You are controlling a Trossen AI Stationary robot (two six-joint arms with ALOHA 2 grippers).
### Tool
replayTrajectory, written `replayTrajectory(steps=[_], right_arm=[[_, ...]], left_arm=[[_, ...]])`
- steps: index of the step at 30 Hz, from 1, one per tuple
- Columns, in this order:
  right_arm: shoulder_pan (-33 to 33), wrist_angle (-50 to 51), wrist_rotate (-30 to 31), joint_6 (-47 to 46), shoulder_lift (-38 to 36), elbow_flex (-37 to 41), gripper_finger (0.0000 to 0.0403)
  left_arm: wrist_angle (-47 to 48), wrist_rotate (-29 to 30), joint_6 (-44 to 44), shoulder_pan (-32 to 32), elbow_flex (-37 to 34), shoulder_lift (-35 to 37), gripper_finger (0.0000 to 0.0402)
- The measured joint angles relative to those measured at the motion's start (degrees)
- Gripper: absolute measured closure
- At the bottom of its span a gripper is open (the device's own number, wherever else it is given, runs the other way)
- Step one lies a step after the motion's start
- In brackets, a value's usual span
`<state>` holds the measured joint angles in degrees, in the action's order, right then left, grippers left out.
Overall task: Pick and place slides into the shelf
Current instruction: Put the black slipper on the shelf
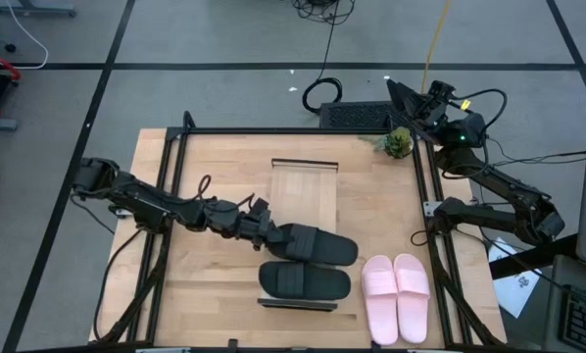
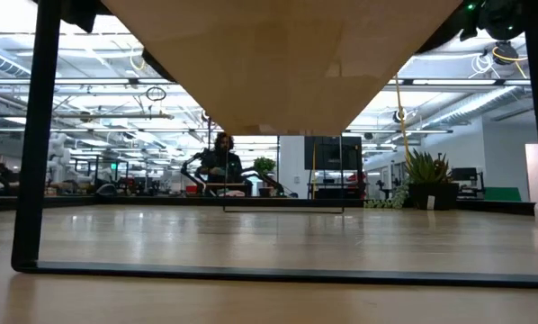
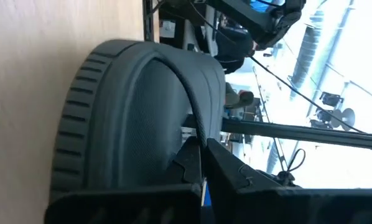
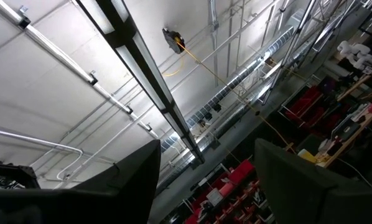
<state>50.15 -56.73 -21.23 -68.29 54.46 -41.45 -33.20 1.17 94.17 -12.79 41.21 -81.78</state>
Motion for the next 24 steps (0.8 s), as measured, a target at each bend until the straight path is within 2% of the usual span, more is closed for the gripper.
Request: replayTrajectory(steps=[6, 15, 24], right_arm=[[0.0, -0.02, -0.02, -0.01, 0.0, 0.0, 0.0156], [0.0, -0.17, -0.06, -0.81, 0.0, 0.0, 0.0156], [0.0, -0.24, -0.09, -1.51, 0.0, 0.0, 0.0156]], left_arm=[[1.94, 1.47, 0.77, -1.64, 0.0, 0.79, 0.0401], [6.28, 0.59, 1.23, -1.93, 0.0, 1.04, 0.0401], [11.89, 1.59, -0.24, -1.96, 0.03, 5.58, 0.0401]])
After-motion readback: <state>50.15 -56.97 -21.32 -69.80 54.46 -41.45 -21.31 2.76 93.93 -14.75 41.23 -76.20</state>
